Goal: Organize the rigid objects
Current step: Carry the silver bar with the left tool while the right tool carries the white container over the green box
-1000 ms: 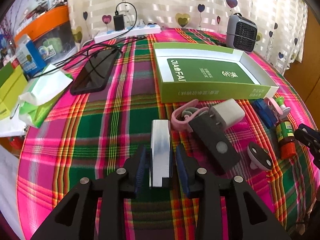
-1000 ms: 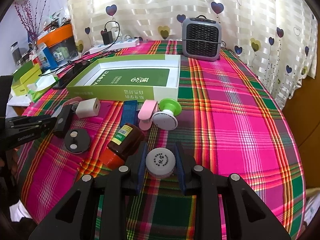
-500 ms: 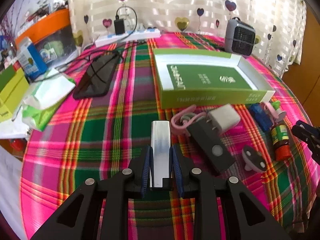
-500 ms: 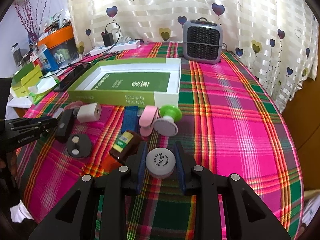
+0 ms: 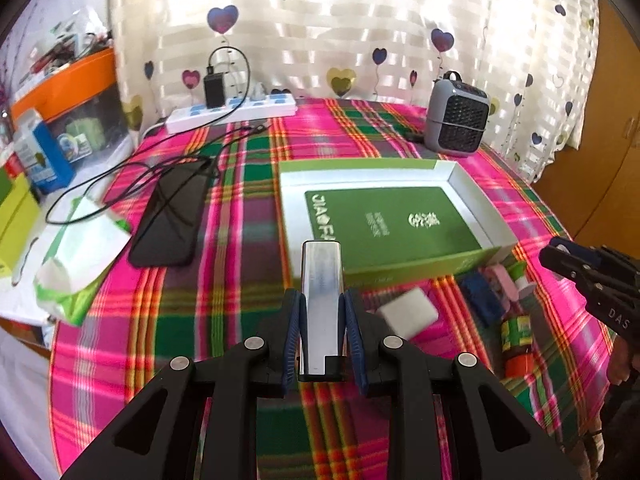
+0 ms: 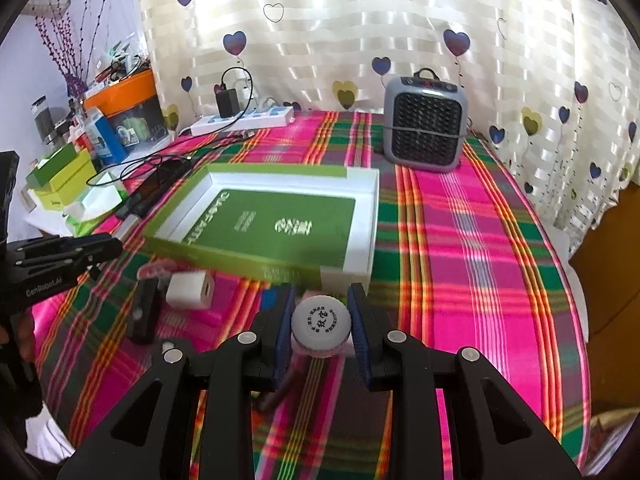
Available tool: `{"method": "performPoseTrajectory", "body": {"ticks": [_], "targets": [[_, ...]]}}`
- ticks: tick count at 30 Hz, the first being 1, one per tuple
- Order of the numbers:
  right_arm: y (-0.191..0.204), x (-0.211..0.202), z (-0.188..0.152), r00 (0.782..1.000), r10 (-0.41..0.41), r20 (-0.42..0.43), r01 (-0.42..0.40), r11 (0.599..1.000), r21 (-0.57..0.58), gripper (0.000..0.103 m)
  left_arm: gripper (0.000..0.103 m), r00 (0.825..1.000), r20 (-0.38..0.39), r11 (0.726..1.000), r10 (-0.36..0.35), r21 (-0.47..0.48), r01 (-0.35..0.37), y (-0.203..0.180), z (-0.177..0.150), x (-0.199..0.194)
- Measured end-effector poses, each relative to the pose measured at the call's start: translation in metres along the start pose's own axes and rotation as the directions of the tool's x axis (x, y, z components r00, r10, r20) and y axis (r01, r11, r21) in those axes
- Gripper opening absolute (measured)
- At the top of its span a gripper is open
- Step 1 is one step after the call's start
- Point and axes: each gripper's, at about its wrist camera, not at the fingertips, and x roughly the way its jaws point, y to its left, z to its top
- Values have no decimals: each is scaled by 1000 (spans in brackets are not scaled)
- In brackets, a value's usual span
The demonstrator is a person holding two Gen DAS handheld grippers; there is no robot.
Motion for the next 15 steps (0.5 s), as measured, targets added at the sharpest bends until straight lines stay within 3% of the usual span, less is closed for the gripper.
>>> {"method": "performPoseTrajectory", "body": {"ticks": [15], "targets": [[-7, 44, 54, 999, 15, -31, -16, 1000, -23, 28, 22, 999, -10, 999, -47, 13, 47, -5, 48, 42]]}}
